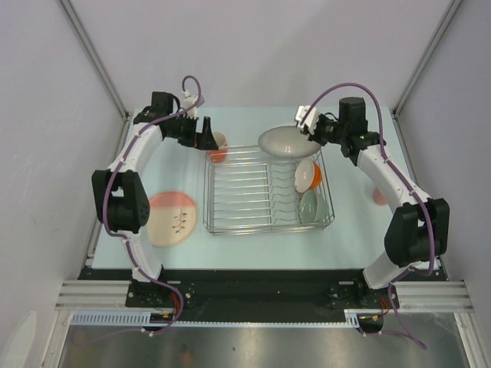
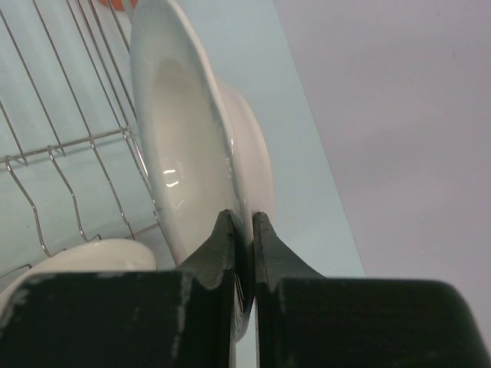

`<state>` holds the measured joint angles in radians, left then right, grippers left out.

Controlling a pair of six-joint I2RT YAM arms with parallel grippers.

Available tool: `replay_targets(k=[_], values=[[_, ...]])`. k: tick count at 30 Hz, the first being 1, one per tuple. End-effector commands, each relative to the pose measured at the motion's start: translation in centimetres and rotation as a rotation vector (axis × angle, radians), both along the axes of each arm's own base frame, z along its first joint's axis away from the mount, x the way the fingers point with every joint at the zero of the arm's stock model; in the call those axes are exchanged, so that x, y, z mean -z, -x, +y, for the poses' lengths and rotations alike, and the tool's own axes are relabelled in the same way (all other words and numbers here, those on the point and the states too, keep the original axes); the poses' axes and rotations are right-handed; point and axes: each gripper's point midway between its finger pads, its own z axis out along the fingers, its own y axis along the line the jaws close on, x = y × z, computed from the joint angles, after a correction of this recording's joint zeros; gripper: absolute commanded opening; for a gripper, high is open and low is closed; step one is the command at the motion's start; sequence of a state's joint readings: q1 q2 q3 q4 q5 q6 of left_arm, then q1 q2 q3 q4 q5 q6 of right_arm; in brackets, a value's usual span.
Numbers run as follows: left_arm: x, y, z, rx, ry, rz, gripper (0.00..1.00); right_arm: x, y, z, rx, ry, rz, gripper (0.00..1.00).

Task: Load the mixed dishes into the dish rack

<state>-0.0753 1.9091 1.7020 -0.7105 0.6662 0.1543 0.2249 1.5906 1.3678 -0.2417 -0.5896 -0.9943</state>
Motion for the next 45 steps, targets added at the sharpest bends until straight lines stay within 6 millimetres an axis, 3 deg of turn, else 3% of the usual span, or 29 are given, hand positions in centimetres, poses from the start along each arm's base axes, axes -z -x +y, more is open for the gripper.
replay_targets(k=[1, 5, 14, 21, 24, 31, 40, 45], values=[[-2.8, 0.1, -0.2, 0.005, 0.039, -0.072, 0.99, -7.7, 1.8, 2.5, -0.116, -0.119, -0.089, 0.0], [-2.8, 0.2, -0.2, 0.005, 0.037, -0.074, 1.0, -8.2, 1.8, 3.3, -0.13, -0.107, -0.085, 0.0], [-2.3, 0.3, -0.1, 0.008, 0.027, -0.076, 1.0, -5.1, 1.8, 3.4, -0.116, -0.058, -0.014, 0.0], [-2.5, 0.2, -0.1, 0.008, 0.032, -0.082, 1.0, -4.3, 1.3, 3.0, -0.098, -0.039, -0.014, 0.0], [-2.4, 0.3, 0.0, 0.006, 0.031, -0.078, 1.0, -5.4, 1.5, 3.2, -0.106, -0.047, -0.047, 0.0], [-2.1, 0.3, 0.0, 0.006, 0.031, -0.069, 1.0, -10.6, 2.9, 3.5, -0.134, -0.085, -0.159, 0.0], [-2.2, 0.5, -0.1, 0.01, 0.037, -0.071, 1.0, -12.4, 2.4, 2.6, -0.101, -0.095, -0.22, 0.0], [-2.1, 0.6, -0.1, 0.01, 0.035, -0.067, 1.0, -12.1, 1.7, 2.8, -0.102, -0.092, -0.218, 0.0]])
